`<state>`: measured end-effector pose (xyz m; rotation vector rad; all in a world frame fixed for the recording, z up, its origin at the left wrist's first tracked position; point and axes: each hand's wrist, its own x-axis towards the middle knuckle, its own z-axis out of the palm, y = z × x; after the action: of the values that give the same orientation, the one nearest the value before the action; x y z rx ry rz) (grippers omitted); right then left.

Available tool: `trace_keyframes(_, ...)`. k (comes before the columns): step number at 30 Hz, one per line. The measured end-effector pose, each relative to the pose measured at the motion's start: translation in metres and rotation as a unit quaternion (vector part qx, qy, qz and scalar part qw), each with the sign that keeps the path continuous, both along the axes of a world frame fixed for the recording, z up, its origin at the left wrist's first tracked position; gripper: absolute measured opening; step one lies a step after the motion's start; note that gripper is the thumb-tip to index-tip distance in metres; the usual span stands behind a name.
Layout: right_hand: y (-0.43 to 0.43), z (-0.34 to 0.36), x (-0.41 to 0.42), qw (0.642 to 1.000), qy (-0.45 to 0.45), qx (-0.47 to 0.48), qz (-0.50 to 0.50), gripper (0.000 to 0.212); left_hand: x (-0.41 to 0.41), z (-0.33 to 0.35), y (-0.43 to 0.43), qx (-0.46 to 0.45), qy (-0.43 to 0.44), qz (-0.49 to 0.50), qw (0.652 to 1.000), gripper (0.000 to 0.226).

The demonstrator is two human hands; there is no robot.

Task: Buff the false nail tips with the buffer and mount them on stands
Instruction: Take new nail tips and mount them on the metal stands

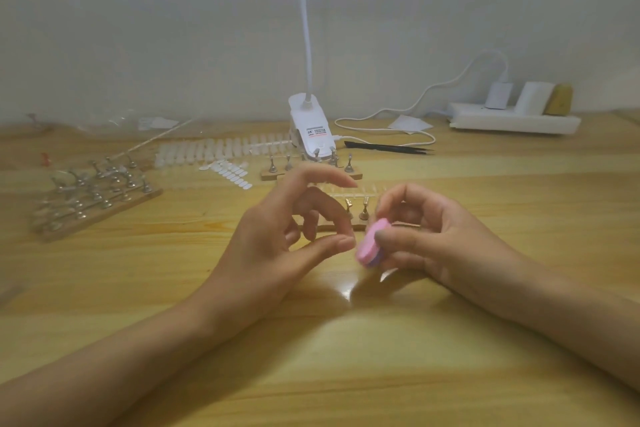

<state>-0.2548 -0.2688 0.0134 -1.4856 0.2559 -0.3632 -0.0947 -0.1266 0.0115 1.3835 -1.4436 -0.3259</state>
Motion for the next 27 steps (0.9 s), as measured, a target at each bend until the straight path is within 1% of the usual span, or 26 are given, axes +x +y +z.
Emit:
trace_keyframes(2,0.0030,0.0004,-0.0003,0.998,0.021,-0.053,0.039,0.027,-0.0017,-0.0011,-0.0004,-0.003,0.014,-0.007,1.000,0.039)
trace_keyframes(3,0.0036,0.0001,-0.0002,0.998,0.017,-0.054,0.038,0.027,-0.0032,-0.0018,-0.0003,-0.002,0.005,-0.013,1.000,0.038)
trace_keyframes(5,0.0027,0.0009,0.0000,1.000,-0.007,-0.007,-0.004,0.029,-0.0044,-0.0022,-0.0001,-0.003,-0.007,-0.018,1.000,0.035)
trace_keyframes(6,0.0019,0.0011,0.0001,1.000,-0.012,0.014,-0.017,0.031,-0.0039,-0.0022,-0.0003,-0.005,0.001,-0.015,1.000,0.033)
trace_keyframes(7,0.0018,0.0007,0.0003,1.000,-0.006,0.011,-0.015,0.032,-0.0032,-0.0020,-0.0006,-0.007,0.013,-0.010,1.000,0.032)
trace_keyframes(8,0.0023,0.0006,0.0005,1.000,0.009,-0.015,0.002,0.031,-0.0028,-0.0016,-0.0007,-0.008,0.022,-0.008,1.000,0.031)
trace_keyframes(10,0.0037,0.0007,0.0012,0.998,0.026,-0.047,0.017,0.026,-0.0039,-0.0011,-0.0009,-0.004,0.019,-0.017,1.000,0.030)
trace_keyframes(13,0.0022,0.0013,0.0002,0.999,0.012,-0.007,-0.035,0.034,-0.0037,-0.0020,-0.0012,0.002,0.012,-0.016,1.000,0.030)
trace_keyframes(16,0.0056,0.0003,0.0001,0.997,0.029,-0.063,0.020,0.030,-0.0026,-0.0016,-0.0016,0.001,0.028,-0.012,1.000,0.030)
trace_keyframes(17,0.0063,-0.0010,0.0004,0.997,0.022,-0.065,0.018,0.028,-0.0031,-0.0014,-0.0018,0.000,0.022,-0.019,1.000,0.030)
trace_keyframes(20,0.0049,-0.0011,-0.0002,0.999,-0.002,-0.016,-0.044,0.028,-0.0049,-0.0015,-0.0014,-0.002,0.013,-0.028,1.000,0.029)
trace_keyframes(23,0.0054,-0.0018,-0.0004,0.999,0.012,-0.046,0.000,0.027,-0.0046,-0.0009,-0.0011,-0.002,0.017,-0.025,1.000,0.029)
trace_keyframes(27,0.0058,-0.0002,-0.0001,0.998,0.011,-0.063,0.030,0.030,-0.0059,-0.0006,-0.0016,0.000,0.006,-0.034,0.999,0.029)
